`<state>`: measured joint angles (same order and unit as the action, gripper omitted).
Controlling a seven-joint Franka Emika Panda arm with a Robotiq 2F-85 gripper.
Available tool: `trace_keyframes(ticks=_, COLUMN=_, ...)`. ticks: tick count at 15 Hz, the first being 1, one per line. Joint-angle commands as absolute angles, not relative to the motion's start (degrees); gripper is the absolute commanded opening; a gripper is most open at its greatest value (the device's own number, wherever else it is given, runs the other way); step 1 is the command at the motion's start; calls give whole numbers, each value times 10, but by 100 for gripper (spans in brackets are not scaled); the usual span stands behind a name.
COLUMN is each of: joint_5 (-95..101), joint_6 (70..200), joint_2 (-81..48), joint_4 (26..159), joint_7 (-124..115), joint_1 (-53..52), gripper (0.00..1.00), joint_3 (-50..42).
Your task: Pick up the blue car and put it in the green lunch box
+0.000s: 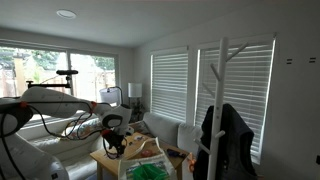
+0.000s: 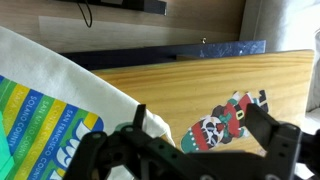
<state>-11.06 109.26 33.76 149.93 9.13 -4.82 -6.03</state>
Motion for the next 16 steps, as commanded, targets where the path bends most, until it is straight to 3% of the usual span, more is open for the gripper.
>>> trace_keyframes(ticks=1, joint_5=-116, joint_6=1090, joint_2=337, joint_4=1498, joint_7=96, joint_1=-38, gripper=100, joint_3=-51)
trace_keyframes(ticks=11, joint_5=-31, joint_6=1388, joint_2=241, joint_4=1393, joint_7=-54, joint_1=32, gripper=100, joint_3=8)
trace_keyframes(ticks=16, joint_5=1, joint_6=1417, joint_2=110, joint_4=1320, joint_7=-161, joint_1=95, gripper=100, joint_3=-6)
